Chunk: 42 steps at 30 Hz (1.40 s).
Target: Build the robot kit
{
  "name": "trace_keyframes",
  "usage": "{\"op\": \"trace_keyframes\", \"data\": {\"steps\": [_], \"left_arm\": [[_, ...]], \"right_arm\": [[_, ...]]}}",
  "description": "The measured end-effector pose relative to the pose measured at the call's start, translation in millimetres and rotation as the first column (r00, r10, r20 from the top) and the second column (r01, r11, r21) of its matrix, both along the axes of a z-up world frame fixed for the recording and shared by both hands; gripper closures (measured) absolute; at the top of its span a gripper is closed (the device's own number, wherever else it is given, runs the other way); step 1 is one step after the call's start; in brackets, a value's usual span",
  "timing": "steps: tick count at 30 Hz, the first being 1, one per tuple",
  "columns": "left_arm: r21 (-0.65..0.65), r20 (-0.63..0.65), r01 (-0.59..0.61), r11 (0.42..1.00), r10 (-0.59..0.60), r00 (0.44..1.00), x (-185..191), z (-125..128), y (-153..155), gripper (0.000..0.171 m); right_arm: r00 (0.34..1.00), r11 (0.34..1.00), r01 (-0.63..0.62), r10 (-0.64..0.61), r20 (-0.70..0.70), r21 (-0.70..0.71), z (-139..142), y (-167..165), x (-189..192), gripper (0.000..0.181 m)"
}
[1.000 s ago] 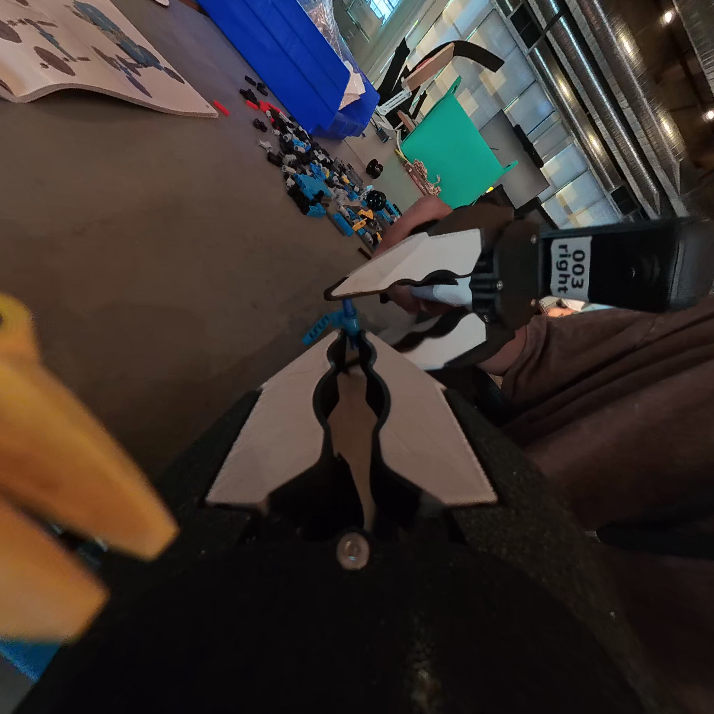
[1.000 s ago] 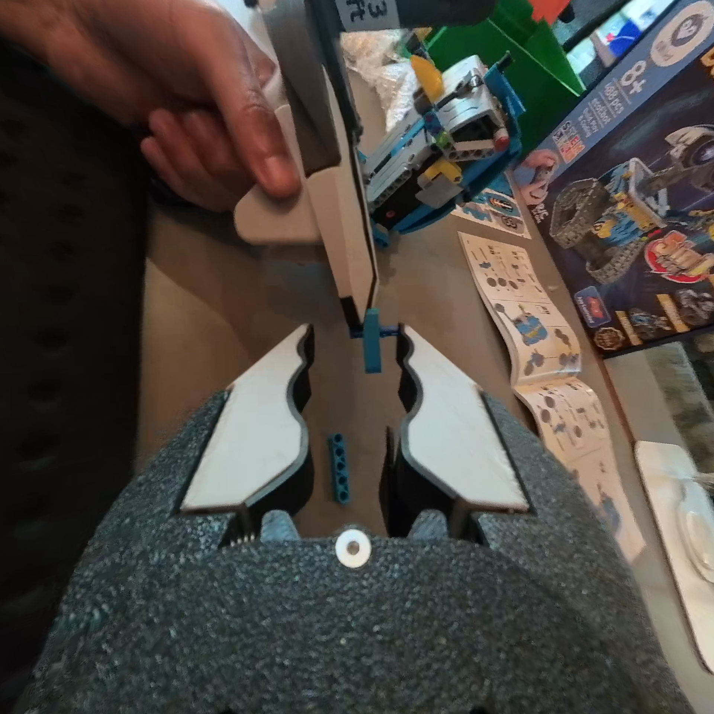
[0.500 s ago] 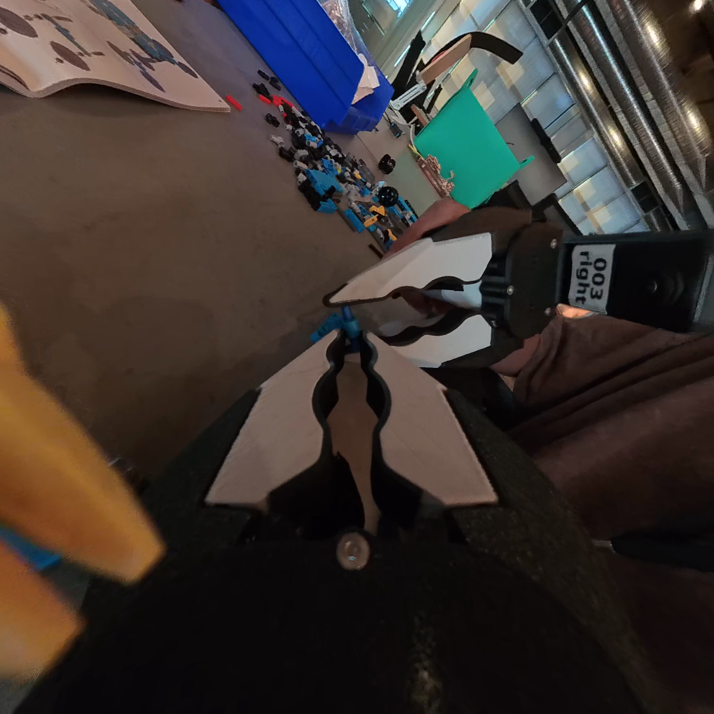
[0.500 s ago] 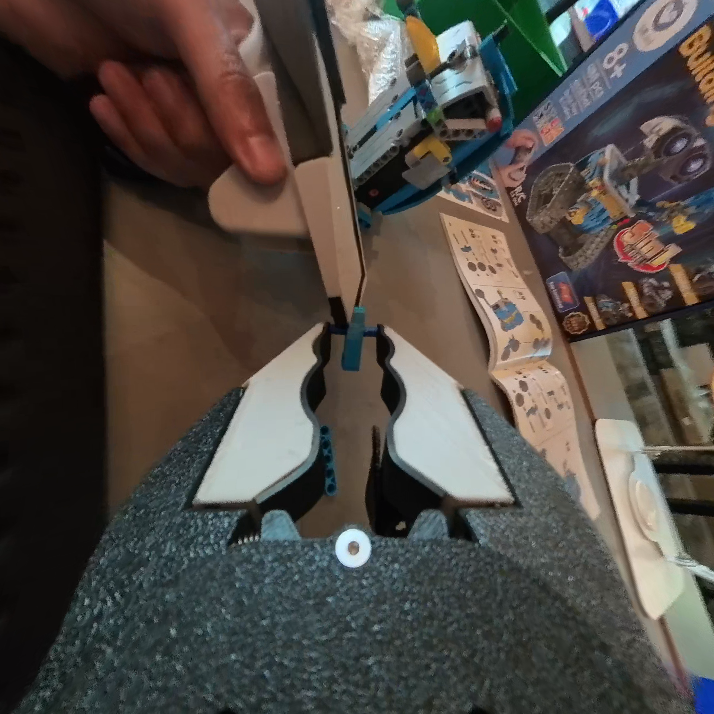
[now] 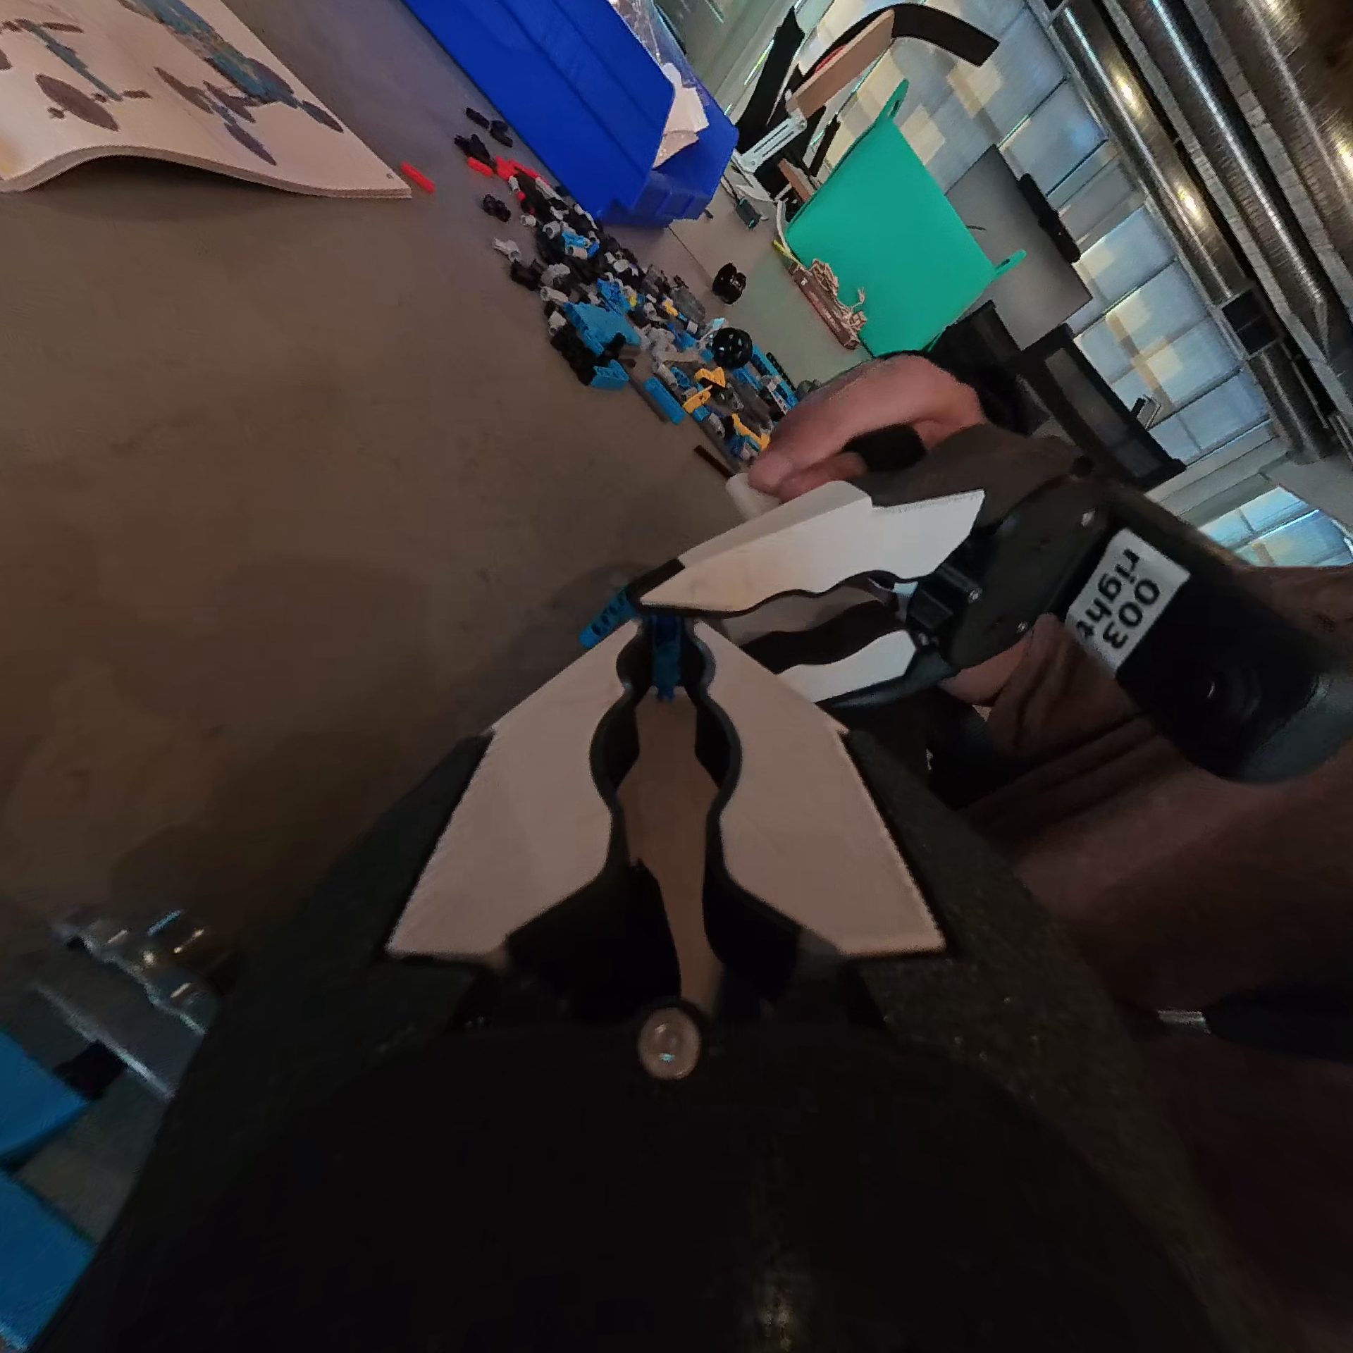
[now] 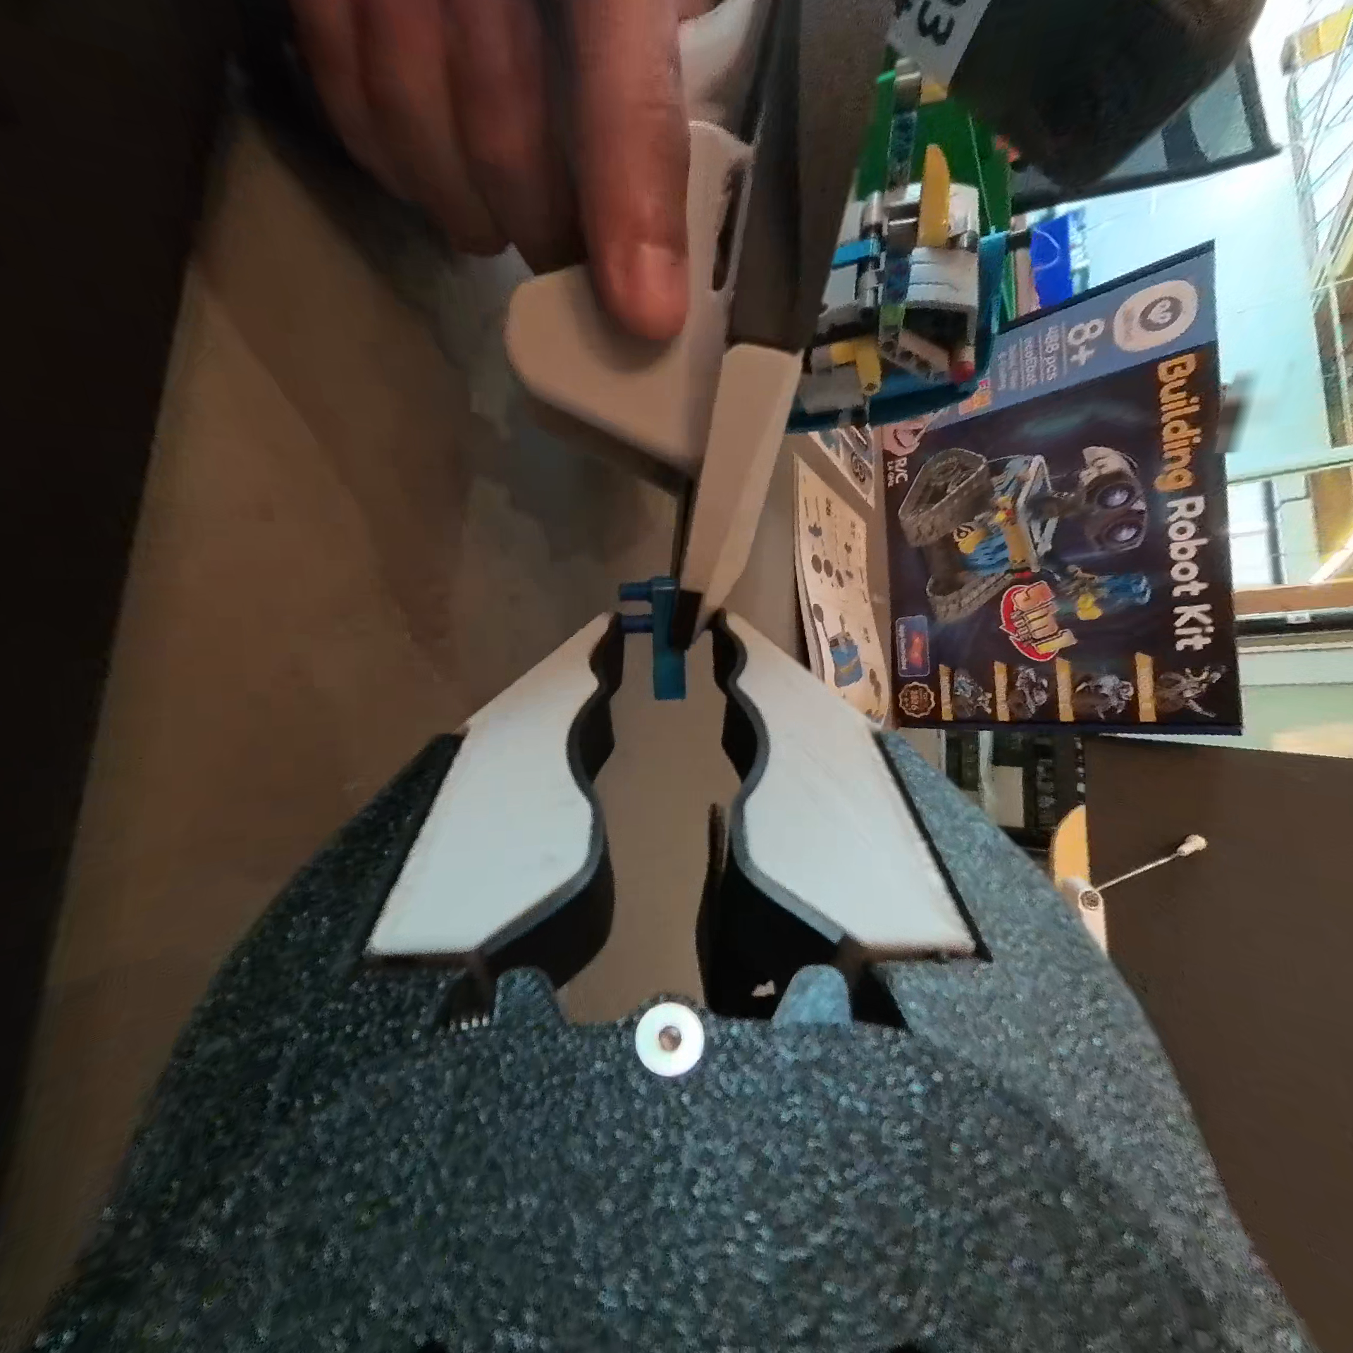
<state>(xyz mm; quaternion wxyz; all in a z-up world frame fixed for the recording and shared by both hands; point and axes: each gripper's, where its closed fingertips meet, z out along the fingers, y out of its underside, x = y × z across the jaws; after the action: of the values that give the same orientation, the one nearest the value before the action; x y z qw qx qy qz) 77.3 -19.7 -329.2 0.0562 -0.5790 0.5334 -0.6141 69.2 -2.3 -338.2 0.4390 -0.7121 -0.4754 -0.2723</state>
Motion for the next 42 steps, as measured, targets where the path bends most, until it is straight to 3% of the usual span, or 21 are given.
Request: {"op": "trace_keyframes", "data": {"steps": [13,14,16,19,20,22,23,25,29,36,40,41,42], "left_arm": [[0.013,0.024,0.093,0.996,-0.093,0.995,-5.7,3.7,-13.9,0.165],[0.031,0.016,0.109,0.994,-0.109,0.994,-6.7,1.6,-17.1,0.165],[0.112,0.008,0.101,0.989,-0.103,0.995,-4.7,-2.7,-20.1,0.165],[0.160,0.042,0.050,0.986,-0.058,0.997,-3.7,0.8,-15.6,0.165],[0.150,0.059,0.038,0.988,-0.047,0.997,-4.2,3.6,-13.5,0.165],[0.145,0.112,0.021,0.989,-0.038,0.993,-5.3,11.5,-11.8,0.165],[0.165,0.135,0.009,0.986,-0.032,0.990,-5.4,13.8,-11.5,0.165],[0.250,0.143,-0.022,0.968,-0.015,0.990,-3.8,9.6,-11.1,0.165],[0.368,0.188,-0.045,0.929,-0.028,0.982,-4.8,9.6,-17.0,0.165],[0.267,0.297,-0.042,0.963,-0.041,0.954,-13.5,30.7,-16.7,0.165],[0.218,0.336,-0.028,0.976,-0.048,0.941,-17.7,39.3,-17.1,0.165],[0.201,0.350,-0.034,0.979,-0.039,0.936,-18.4,42.7,-16.1,0.165],[0.175,0.370,-0.044,0.984,-0.025,0.929,-19.3,47.7,-14.6,0.165]], "right_arm": [[0.992,0.996,-0.084,0.084,-0.098,0.011,10.3,-13.5,8.1,0.156],[0.992,0.997,-0.056,0.061,-0.107,0.048,16.6,-11.2,13.8,0.174],[0.982,0.992,-0.067,0.086,-0.171,0.111,31.3,-12.4,14.9,0.181],[0.958,0.997,0.036,-0.016,-0.287,0.065,35.9,-15.9,45.2,0.170],[0.922,0.997,0.072,-0.058,-0.383,0.023,35.5,-17.8,59.7,0.170],[0.792,0.971,-0.007,-0.141,-0.593,-0.240,9.9,-31.4,63.1,0.157],[0.750,0.937,-0.038,-0.202,-0.630,-0.346,-3.2,-36.5,62.3,0.152],[0.748,0.876,-0.092,-0.253,-0.613,-0.473,-24.1,-45.0,50.2,0.149],[0.805,0.820,-0.072,-0.288,-0.518,-0.568,-47.7,-44.5,36.7,0.153],[0.775,0.796,-0.080,-0.329,-0.540,-0.599,-53.6,-35.2,33.4,0.165],[0.735,0.772,-0.126,-0.349,-0.581,-0.623,-52.9,-33.9,29.7,0.173],[0.704,0.798,-0.151,-0.327,-0.631,-0.583,-43.9,-30.0,26.8,0.173],[0.620,0.837,-0.208,-0.287,-0.730,-0.506,-22.9,-25.6,19.1,0.173]]}}
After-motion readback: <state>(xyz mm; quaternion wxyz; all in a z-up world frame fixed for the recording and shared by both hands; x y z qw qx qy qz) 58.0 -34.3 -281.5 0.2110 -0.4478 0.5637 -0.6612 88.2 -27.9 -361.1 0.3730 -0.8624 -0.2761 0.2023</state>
